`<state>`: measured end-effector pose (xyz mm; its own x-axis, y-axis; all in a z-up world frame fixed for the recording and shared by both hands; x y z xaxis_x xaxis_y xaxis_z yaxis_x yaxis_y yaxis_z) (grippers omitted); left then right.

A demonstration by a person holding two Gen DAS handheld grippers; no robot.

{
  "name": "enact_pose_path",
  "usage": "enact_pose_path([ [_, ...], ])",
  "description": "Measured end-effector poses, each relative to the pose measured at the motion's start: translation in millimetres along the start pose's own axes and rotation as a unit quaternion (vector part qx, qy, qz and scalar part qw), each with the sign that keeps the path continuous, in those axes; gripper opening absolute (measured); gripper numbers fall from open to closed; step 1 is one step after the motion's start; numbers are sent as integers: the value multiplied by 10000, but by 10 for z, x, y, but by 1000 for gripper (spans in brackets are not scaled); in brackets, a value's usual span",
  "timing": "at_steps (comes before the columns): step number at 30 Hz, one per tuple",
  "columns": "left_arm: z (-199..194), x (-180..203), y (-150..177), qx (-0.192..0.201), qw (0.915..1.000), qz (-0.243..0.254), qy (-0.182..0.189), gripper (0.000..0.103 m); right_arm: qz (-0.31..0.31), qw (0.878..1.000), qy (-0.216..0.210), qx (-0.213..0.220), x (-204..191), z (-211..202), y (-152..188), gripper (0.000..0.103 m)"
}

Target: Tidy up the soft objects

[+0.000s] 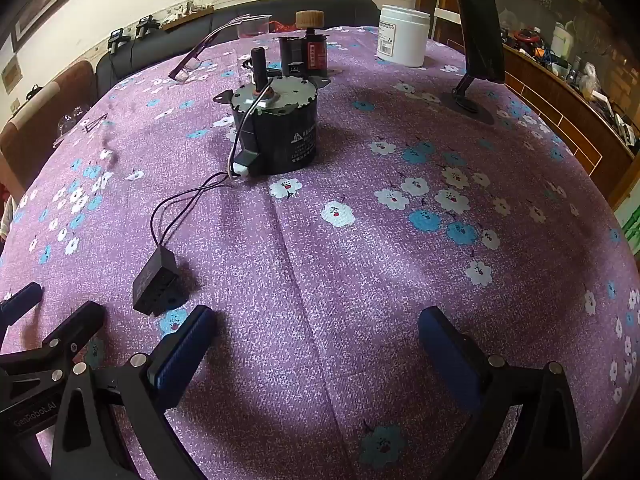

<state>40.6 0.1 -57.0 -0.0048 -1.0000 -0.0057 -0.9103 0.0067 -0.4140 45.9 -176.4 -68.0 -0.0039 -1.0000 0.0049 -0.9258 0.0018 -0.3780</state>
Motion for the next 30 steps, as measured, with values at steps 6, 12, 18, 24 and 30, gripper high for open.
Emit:
enact_pose_path([
  [6, 0, 0, -1, 4, 10000, -4, 8, 103, -7, 10000, 19, 4, 1, -3, -1, 103],
  [12, 0, 1, -1, 9, 10000, -4, 9, 103, 19, 10000, 40, 4, 30, -22, 5, 103],
  [18, 0, 0, -1, 5, 10000, -4, 8, 103, 25, 10000, 43, 1, 30, -8, -21, 103],
  [24, -1, 5, 2, 7, 10000, -3, 6, 103, 241, 9996, 149, -9, 46, -9, -32, 103],
  [30, -1, 6, 2, 6, 10000, -3, 5, 103, 294, 9994, 166, -17, 58, -1, -56, 103],
])
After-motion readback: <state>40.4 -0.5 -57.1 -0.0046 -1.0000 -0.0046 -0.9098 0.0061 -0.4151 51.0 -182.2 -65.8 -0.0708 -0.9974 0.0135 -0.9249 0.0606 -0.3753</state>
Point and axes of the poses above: each gripper's, at about its wrist camera, not at the fingertips, and z roughly the way its jaws point, x to its right, y to its underside, the point moved 7 cm from there along z, roughly the way its jaws point, and after that the axes turned 11 degrees about -x, right-handed, at the moved point
